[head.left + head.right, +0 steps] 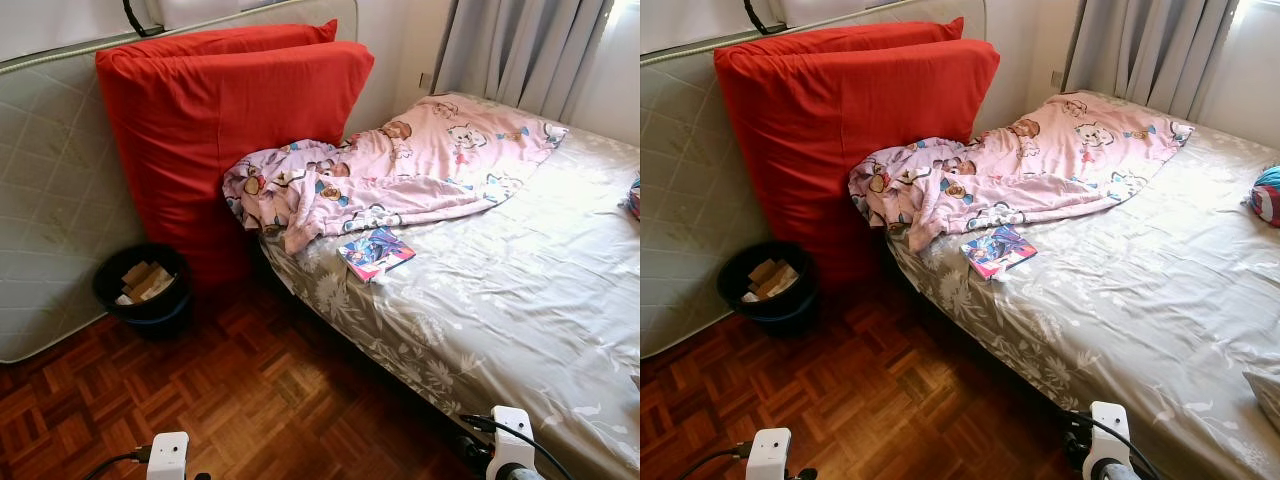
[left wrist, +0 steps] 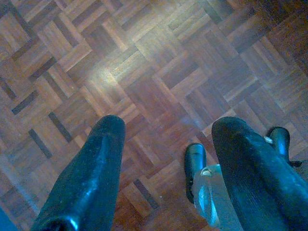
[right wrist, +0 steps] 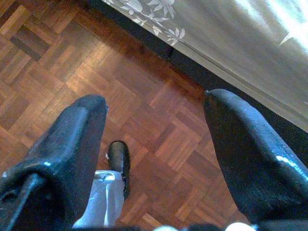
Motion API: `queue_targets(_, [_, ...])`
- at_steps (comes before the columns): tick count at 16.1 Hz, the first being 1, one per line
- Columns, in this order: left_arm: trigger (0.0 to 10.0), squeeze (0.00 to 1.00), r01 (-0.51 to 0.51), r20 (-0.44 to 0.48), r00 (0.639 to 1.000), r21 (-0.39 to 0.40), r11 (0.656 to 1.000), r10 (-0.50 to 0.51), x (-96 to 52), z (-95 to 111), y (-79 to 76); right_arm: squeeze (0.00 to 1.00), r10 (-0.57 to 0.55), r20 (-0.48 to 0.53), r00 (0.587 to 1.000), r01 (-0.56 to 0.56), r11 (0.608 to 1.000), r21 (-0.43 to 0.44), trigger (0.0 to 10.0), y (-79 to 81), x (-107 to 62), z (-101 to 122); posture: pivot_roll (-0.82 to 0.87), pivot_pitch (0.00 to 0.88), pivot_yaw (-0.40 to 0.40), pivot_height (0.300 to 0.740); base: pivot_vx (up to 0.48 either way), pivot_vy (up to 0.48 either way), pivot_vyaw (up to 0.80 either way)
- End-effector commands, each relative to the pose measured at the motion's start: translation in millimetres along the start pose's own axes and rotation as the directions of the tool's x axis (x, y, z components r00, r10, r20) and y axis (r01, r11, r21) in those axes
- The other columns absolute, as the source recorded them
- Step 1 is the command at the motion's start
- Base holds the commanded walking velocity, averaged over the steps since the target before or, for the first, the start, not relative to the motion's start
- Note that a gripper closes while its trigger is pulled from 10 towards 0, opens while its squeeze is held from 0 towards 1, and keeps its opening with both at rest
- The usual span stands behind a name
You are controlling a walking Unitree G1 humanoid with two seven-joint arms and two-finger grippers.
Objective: Clean up the room
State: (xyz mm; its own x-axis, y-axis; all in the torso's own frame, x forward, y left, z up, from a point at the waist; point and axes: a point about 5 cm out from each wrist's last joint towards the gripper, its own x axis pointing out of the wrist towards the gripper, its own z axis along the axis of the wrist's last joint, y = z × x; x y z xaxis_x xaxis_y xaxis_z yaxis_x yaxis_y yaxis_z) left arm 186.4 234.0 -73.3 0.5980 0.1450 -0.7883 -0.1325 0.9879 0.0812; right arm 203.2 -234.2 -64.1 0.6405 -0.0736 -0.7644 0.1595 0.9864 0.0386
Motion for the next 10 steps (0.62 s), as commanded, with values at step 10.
queue_targets(10, [10.0,0.00,0.035,-0.021,0.999,0.009,0.999,-0.035,0.8,-5.0,-20.3,0.00,0.044,-0.001,0.999,-0.044,0.999,0.004,10.0,4.1,1.0,2.6,0.00,0.000,0.014,0.740,0.000,0.000,0.00])
